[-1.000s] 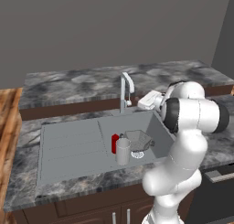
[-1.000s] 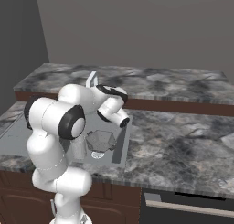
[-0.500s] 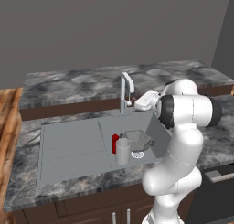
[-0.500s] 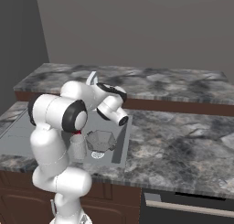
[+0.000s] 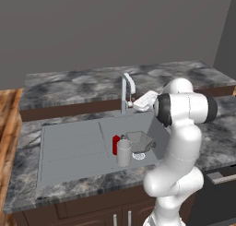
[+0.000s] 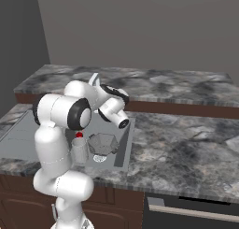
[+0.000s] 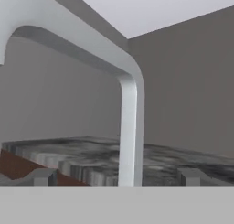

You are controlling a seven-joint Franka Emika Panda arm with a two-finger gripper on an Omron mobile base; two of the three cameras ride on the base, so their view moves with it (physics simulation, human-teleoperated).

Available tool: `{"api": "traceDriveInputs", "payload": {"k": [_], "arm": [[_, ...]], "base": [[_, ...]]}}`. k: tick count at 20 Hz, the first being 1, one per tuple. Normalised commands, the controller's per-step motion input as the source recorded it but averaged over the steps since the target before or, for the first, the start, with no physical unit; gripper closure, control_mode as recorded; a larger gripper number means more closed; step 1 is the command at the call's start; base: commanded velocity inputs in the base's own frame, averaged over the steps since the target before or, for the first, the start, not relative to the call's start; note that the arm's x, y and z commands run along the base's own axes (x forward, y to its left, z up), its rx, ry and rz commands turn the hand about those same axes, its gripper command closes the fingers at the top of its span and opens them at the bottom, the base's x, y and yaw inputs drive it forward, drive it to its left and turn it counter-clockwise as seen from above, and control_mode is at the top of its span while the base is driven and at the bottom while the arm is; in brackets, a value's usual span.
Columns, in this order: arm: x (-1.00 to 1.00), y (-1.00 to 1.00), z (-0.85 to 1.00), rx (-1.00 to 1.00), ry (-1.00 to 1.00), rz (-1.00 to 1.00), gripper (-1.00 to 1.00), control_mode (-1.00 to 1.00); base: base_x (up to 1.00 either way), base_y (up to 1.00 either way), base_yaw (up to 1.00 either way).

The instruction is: Pick the glass cup and colander and place them in the sink. Then turn on the water.

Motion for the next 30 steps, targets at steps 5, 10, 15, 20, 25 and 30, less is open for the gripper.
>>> {"api": "traceDriveInputs", "payload": {"k": [5,10,15,20,25,30], "arm": [[0.39,0.00,-0.18,0.01,0.01,-0.08,-1.00,-1.00],[0.41,-0.01,-0.18,0.01,0.01,-0.05,-1.00,-1.00],[0.32,-0.16,-0.18,0.03,0.00,-0.02,-1.00,-1.00],[0.24,-0.09,-0.25,0.03,0.00,0.01,-1.00,-1.00],[0.28,0.00,-0.21,0.00,0.00,0.05,-1.00,-1.00],[0.19,-0.06,-0.05,0.01,0.00,0.07,-1.00,-1.00]], "base": [[0.00,0.00,0.00],[0.00,0.00,0.00],[0.00,0.00,0.00],[0.00,0.00,0.00],[0.00,0.00,0.00],[0.00,0.00,0.00]]}}
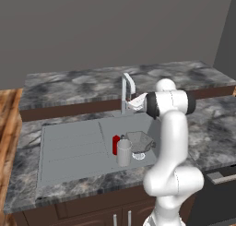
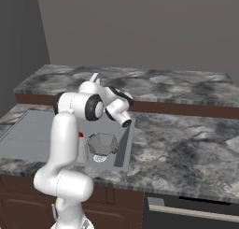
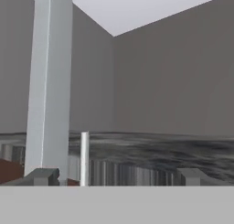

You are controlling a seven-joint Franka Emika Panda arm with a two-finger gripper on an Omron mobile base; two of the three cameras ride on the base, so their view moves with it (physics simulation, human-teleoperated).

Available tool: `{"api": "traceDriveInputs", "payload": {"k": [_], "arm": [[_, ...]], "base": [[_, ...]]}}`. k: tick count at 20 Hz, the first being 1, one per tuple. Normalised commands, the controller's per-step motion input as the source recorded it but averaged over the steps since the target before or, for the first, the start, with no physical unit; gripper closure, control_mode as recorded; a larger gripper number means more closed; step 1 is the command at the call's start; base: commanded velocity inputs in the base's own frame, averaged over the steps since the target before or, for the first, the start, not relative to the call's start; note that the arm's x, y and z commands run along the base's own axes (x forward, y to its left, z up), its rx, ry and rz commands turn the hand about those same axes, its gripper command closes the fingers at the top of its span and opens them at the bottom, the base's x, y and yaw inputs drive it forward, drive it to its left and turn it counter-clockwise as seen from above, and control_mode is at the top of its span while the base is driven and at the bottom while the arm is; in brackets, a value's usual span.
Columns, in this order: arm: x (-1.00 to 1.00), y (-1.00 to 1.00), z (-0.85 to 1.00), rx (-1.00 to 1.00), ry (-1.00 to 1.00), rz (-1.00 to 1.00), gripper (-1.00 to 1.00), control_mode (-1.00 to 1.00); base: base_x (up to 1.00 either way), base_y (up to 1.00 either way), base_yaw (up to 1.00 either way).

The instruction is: Pick the glass cup and colander and place them in the sink. Then turn on the water.

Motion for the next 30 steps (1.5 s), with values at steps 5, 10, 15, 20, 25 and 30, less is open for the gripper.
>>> {"api": "traceDriveInputs", "payload": {"k": [5,10,15,20,25,30], "arm": [[0.18,0.00,-0.06,0.00,0.00,0.04,-1.00,-1.00],[0.20,0.09,-0.09,0.00,0.00,0.00,-1.00,-1.00],[0.08,0.09,-0.09,0.00,0.00,0.00,-1.00,-1.00],[0.29,0.09,-0.09,0.00,0.00,-0.02,-1.00,-1.00],[0.33,0.38,-0.09,0.00,0.00,-0.18,-1.00,-1.00],[0.14,0.41,-0.21,0.01,-0.03,-0.31,-1.00,-1.00]], "base": [[0.00,0.00,0.00],[0.00,0.00,0.00],[0.00,0.00,0.00],[0.00,0.00,0.00],[0.00,0.00,0.00],[0.00,0.00,0.00]]}}
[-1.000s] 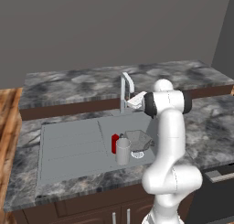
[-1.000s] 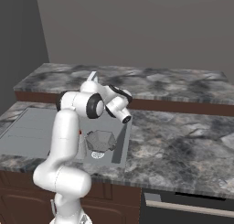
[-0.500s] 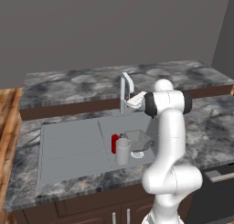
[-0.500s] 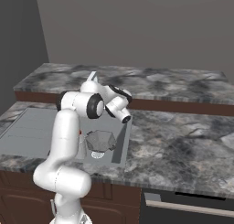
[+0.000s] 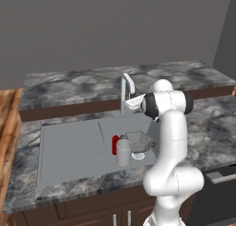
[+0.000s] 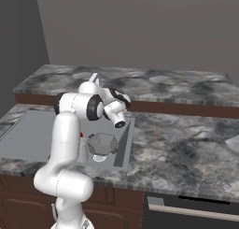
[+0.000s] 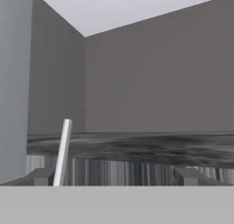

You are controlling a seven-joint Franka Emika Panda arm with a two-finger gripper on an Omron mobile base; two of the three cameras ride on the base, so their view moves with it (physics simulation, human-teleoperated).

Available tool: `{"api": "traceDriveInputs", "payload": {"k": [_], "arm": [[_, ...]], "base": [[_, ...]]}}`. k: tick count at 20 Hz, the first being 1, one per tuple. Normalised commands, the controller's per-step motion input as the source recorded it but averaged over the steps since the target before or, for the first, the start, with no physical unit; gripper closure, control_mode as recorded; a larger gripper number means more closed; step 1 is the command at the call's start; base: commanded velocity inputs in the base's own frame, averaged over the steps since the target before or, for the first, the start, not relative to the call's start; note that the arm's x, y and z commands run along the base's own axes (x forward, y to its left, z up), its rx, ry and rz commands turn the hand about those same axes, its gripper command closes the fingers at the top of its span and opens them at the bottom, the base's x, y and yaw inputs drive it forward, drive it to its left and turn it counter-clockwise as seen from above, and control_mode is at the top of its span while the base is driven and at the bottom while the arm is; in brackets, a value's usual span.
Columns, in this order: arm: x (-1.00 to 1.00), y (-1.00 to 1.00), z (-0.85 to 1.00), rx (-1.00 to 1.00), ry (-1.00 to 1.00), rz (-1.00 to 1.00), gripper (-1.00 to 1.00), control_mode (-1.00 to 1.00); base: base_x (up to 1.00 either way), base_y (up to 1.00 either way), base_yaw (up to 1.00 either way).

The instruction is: Pick the glass cup and colander and place them in the sink. Then turn on the water.

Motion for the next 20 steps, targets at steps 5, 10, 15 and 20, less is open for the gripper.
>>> {"api": "traceDriveInputs", "payload": {"k": [5,10,15,20], "arm": [[0.13,0.11,-0.03,0.03,0.00,-0.21,-1.00,-1.00],[0.43,0.03,-0.01,0.00,0.03,-0.08,-1.00,-1.00],[0.48,-0.12,0.01,0.04,0.08,0.11,-1.00,-1.00],[0.43,-0.20,0.00,0.07,0.09,0.19,-1.00,-1.00]], "base": [[0.00,0.00,0.00],[0.00,0.00,0.00],[0.00,0.00,0.00],[0.00,0.00,0.00]]}}
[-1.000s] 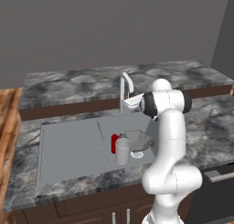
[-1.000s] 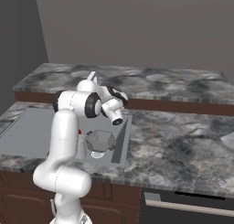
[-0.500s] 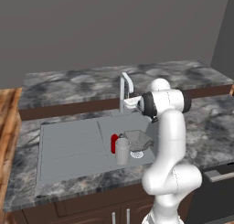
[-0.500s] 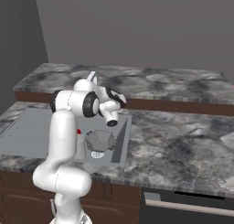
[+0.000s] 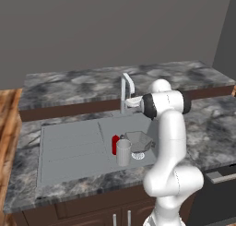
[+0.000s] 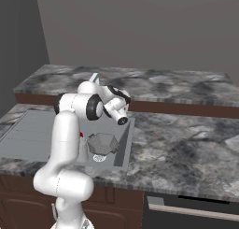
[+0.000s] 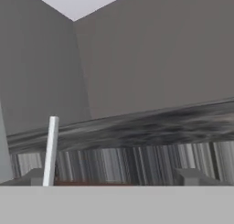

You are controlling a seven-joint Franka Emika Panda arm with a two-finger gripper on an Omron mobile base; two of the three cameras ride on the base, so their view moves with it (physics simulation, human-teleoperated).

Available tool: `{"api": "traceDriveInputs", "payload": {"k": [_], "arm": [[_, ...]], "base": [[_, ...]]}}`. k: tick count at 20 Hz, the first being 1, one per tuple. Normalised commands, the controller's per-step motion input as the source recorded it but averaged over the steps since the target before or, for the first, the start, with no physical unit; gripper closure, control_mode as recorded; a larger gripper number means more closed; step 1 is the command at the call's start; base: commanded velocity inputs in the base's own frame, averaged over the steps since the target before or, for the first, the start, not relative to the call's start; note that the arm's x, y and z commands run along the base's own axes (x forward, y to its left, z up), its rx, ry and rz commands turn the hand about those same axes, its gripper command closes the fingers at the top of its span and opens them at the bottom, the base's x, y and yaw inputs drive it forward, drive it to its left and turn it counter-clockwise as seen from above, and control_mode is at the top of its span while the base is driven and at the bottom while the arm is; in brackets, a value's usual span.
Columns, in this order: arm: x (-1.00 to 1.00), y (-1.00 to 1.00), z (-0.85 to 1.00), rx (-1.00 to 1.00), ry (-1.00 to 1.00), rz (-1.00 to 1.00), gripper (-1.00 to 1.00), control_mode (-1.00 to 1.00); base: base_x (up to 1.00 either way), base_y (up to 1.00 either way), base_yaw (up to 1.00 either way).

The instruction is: Pick the glass cup and colander and place them in the sink. Then turn on the water.

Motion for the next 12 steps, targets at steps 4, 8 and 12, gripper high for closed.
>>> {"api": "traceDriveInputs", "payload": {"k": [4,8,12], "arm": [[0.47,-0.17,0.00,0.07,0.08,0.16,-1.00,-1.00],[0.27,-0.09,-0.25,0.02,0.05,0.00,-1.00,-1.00],[-0.06,-0.25,-0.72,-0.02,0.08,-0.14,-1.00,-1.00]], "base": [[0.00,0.00,0.00],[0.00,0.00,0.00],[0.00,0.00,0.00]]}}
